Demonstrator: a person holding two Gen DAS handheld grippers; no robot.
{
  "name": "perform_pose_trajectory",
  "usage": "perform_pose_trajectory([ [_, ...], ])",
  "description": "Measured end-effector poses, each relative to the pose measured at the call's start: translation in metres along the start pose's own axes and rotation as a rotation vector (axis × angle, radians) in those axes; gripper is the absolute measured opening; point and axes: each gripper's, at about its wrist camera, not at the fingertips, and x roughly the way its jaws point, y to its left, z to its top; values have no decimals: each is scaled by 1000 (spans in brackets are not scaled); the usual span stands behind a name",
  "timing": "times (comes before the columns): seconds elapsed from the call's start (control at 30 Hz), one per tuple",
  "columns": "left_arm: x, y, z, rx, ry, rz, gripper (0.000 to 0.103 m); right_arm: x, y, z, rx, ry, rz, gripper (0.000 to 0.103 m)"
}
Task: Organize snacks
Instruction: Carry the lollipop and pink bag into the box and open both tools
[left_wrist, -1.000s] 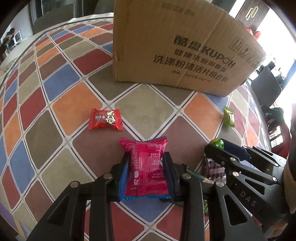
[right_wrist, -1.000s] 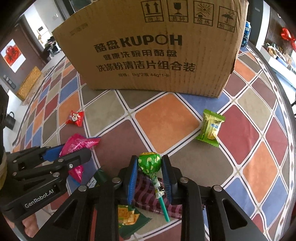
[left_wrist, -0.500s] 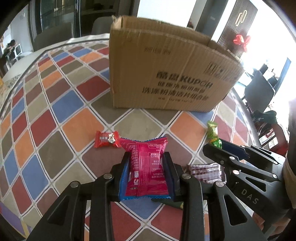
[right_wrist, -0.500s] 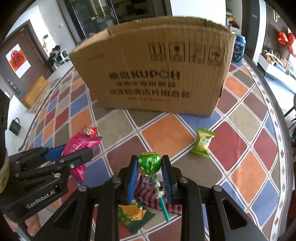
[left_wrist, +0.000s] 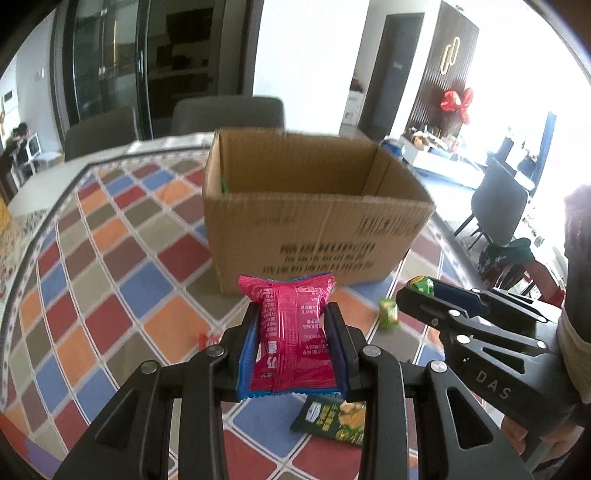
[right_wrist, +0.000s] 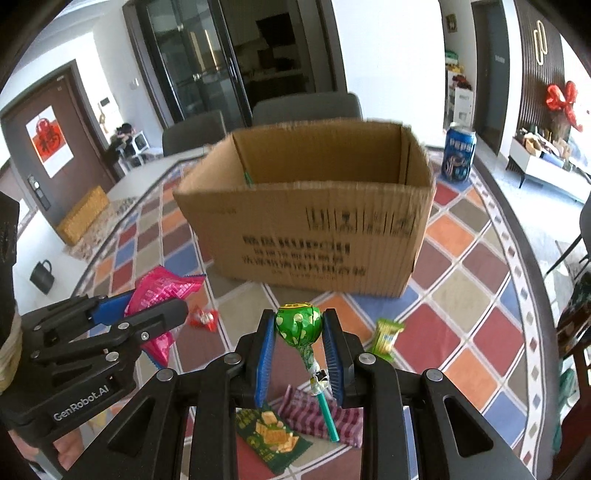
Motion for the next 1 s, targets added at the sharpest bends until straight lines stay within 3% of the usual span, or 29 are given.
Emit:
perform_pose_trajectory([
  [0.67, -22, -16, 71, 65, -139, -7, 34, -36, -4, 64, -8, -163, -10, 27],
  [1.0, -4, -7, 109, 92, -130, 26, 34, -19, -12, 101, 5, -149, -16, 27],
])
